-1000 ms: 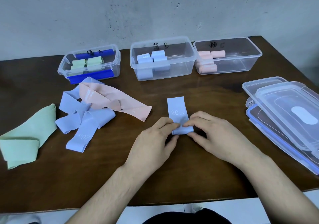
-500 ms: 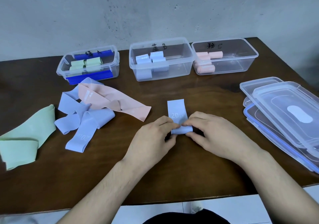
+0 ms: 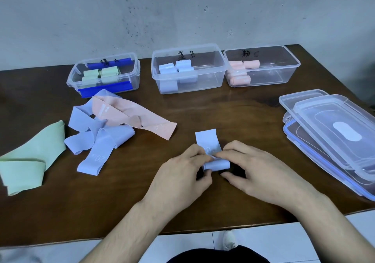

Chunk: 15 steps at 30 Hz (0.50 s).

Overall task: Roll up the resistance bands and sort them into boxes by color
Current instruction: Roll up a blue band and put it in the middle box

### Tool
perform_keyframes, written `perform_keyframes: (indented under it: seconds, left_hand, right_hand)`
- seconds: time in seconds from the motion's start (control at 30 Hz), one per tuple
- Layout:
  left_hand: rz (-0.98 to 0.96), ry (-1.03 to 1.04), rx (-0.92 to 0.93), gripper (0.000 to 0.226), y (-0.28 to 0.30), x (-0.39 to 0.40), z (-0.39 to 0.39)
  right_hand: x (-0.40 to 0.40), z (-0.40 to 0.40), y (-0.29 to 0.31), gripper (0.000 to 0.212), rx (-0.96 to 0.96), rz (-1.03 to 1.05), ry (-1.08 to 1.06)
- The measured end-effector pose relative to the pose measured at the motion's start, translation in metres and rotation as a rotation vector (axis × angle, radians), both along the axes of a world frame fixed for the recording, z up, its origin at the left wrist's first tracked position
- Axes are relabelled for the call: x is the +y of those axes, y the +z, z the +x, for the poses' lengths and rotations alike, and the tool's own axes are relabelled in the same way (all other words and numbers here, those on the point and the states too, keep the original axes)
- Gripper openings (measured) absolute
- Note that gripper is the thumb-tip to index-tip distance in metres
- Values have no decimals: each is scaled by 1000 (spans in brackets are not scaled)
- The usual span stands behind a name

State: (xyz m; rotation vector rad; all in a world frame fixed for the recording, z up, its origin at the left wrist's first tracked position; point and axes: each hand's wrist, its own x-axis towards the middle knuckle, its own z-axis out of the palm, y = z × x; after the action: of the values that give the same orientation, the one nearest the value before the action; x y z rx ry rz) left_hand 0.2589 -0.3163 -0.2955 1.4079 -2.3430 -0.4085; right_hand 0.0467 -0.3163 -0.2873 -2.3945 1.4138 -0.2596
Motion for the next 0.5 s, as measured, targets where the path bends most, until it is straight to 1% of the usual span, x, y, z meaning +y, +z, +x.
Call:
perform_keyframes:
  seconds: [0.17,0.3,0.5]
  left_hand:
    - [34,12,3,28,-2,3,0]
    - [-30,32,43,26,-1,7,1]
    - [-72,31,32,23,-1,4,1]
  right_hand:
    - [-1,2,-3,28,-60,-10,-30]
    - [-8,0,-1,28,-95,21,-10]
    - [-19,-2,4,30,-40,71,33]
